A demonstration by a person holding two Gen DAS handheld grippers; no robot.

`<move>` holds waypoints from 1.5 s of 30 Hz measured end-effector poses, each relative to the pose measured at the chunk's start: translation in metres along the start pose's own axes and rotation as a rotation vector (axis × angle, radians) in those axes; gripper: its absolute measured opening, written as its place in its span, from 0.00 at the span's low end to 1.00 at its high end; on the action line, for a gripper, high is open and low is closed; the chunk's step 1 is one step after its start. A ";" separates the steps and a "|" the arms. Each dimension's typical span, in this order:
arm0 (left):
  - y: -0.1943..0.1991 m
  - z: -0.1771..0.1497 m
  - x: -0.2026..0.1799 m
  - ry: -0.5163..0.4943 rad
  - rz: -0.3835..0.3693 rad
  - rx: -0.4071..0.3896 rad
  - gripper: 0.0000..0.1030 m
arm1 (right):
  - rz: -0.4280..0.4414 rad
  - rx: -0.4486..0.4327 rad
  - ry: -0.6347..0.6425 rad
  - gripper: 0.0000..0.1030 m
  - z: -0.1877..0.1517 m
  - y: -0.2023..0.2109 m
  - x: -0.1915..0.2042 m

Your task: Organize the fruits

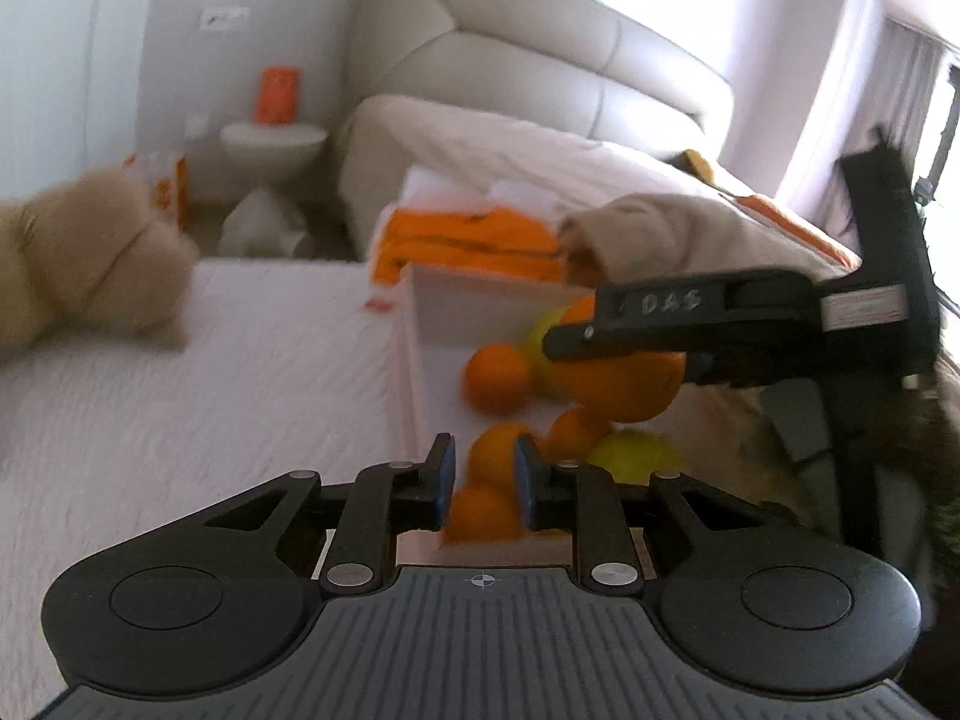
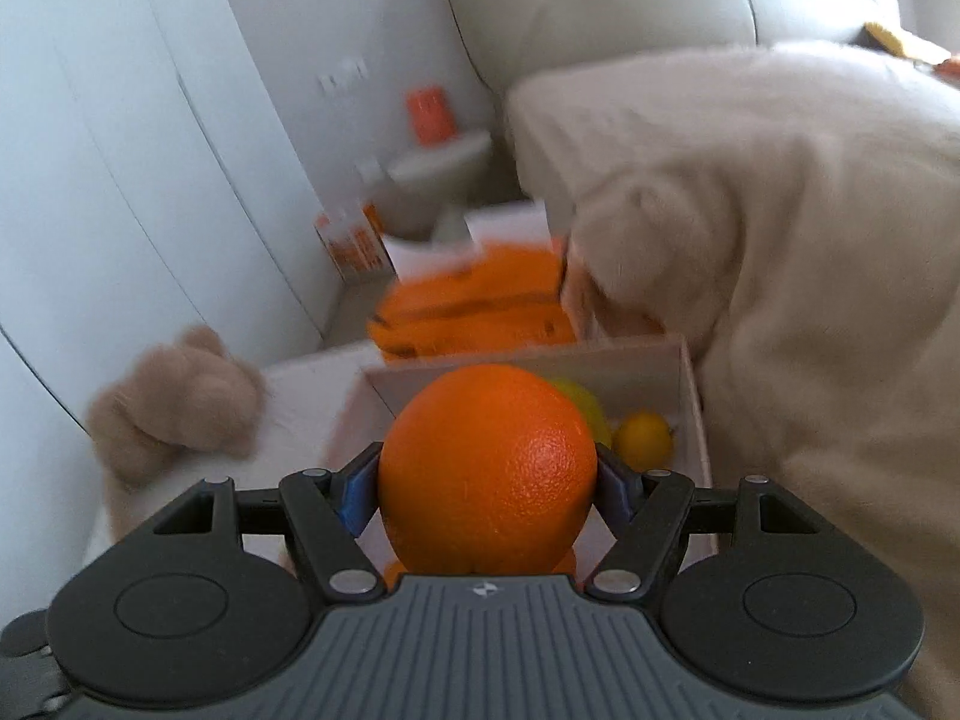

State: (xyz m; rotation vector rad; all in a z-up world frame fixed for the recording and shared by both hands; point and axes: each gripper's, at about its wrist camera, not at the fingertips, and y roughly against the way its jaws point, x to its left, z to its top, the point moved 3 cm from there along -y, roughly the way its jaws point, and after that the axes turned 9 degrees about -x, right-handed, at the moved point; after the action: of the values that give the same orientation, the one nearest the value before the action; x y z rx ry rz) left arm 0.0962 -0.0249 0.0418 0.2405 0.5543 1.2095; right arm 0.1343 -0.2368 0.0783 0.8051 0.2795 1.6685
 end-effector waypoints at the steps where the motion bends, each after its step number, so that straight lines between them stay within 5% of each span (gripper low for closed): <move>1: 0.002 -0.001 0.005 0.021 -0.019 -0.004 0.21 | -0.001 0.030 -0.003 0.68 -0.006 -0.011 -0.001; 8: 0.029 -0.001 0.010 0.024 -0.011 -0.080 0.24 | 0.032 0.048 0.075 0.69 -0.015 -0.023 0.032; 16: 0.044 -0.007 0.028 0.007 0.060 -0.077 0.24 | 0.065 0.082 0.097 0.70 -0.009 -0.041 0.048; 23: 0.049 -0.029 0.036 -0.073 0.145 -0.021 0.24 | 0.013 -0.102 0.093 0.72 -0.014 0.018 0.044; 33: 0.054 -0.079 0.036 -0.115 0.228 0.036 0.25 | -0.057 -0.160 0.161 0.77 -0.106 0.102 0.044; 40: 0.051 -0.089 0.020 -0.180 0.253 0.002 0.44 | -0.101 -0.053 0.179 0.78 -0.155 0.068 0.036; 45: 0.049 -0.090 0.022 -0.179 0.252 -0.009 0.45 | -0.142 -0.076 0.200 0.82 -0.158 0.058 0.037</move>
State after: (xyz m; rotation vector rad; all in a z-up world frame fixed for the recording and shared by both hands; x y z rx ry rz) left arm 0.0142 0.0019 -0.0180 0.4160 0.3702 1.4170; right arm -0.0139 -0.1800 0.0099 0.5498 0.4010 1.6170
